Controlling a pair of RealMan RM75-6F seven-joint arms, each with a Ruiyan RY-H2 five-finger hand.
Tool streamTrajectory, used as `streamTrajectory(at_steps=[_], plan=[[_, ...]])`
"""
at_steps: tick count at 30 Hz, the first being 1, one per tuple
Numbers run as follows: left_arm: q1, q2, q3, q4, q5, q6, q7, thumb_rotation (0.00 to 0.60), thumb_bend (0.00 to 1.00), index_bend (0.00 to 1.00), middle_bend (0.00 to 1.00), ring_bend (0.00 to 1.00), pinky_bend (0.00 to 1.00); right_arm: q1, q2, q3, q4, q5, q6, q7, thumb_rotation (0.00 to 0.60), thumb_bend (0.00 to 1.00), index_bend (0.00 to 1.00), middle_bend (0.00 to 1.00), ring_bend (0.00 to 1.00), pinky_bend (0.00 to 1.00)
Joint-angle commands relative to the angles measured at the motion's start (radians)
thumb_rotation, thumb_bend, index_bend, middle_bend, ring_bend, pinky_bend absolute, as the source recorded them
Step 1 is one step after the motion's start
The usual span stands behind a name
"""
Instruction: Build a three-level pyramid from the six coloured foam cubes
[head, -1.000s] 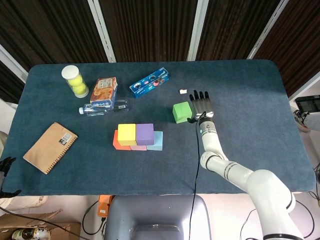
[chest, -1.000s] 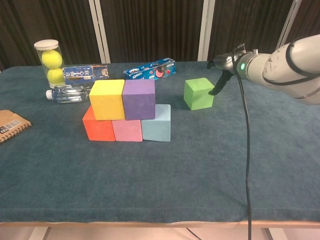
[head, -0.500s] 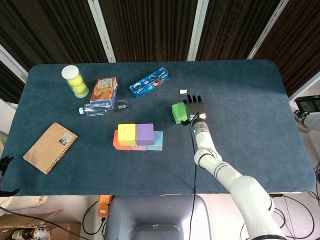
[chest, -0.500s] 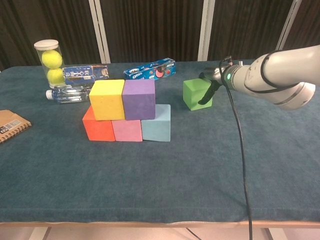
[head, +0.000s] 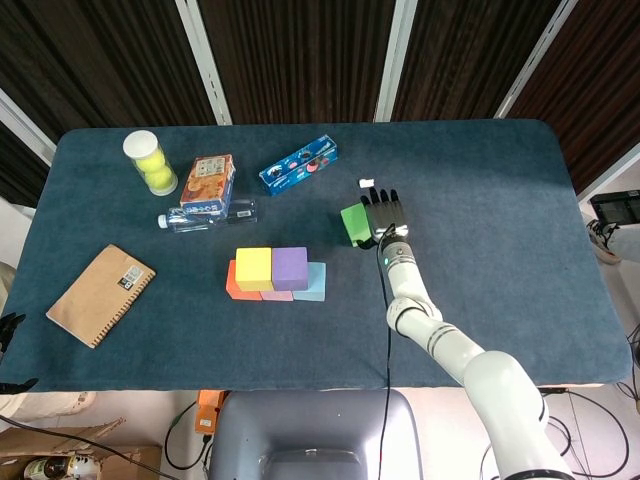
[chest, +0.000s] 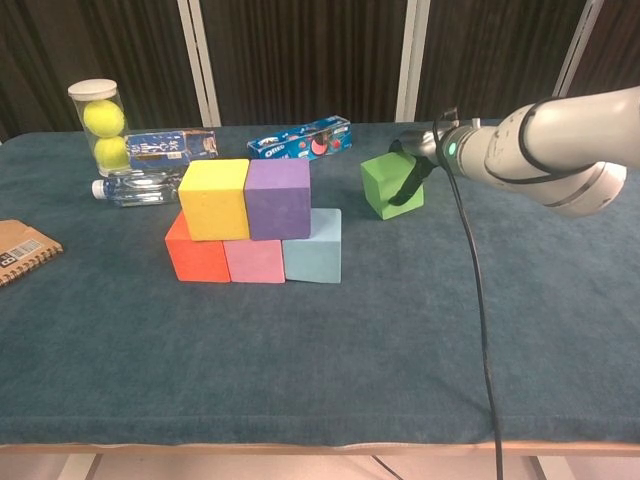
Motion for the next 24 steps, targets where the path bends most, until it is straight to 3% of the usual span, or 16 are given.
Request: streamTrajectory(at_steps=[1,8,12,17,22,24], plan=[[0.001,0.0,0.001,0.001,0.001,0.001,-0.001,0.6,0.17,0.07,0.02,0.0,0.1,-0.004,0.007,0.005,-0.014,-0.002,0.007,-0.005,0.444,0.19,0.14,0.0,0.0,0.0],[0.004,0.001,0.002,0.004,0.004,0.005,-0.009,0.6,0.17,0.07,0.02,0.0,0.1,-0.015,0.018,0.017,-0.041,0.001,0.017,-0.006,0.447,0.19,0.22,0.0,0.0,0.0],[0.004,0.001,0.002,0.004,0.006,0.007,-0.01,0.6,0.17,0.07,0.02,0.0,0.1,-0.016,0.017,0.021,-0.044,-0.011,0.03,-0.001,0.458,0.19,0.34,0.0,0.0,0.0],[0.003,0.001,0.002,0.004,0.007,0.005,-0.01,0.6,0.17,0.07,0.02,0.0,0.1,-0.022,0.014,0.034,-0.043,-0.025,0.048,0.016,0.506,0.19,0.42,0.0,0.0,0.0],[0.004,0.001,0.002,0.001,0.008,0.009,-0.006,0.6,0.17,0.07,0.02,0.0,0.1,-0.032,0.011,0.049,-0.045,-0.059,0.077,0.053,0.599,0.23,0.5,0.0,0.0,0.0],[0.005,0.001,0.002,-0.002,0.008,0.011,-0.004,0.6,0.17,0.07,0.02,0.0,0.1,-0.04,0.017,0.055,-0.06,-0.082,0.089,0.079,0.6,0.23,0.52,0.0,0.0,0.0]])
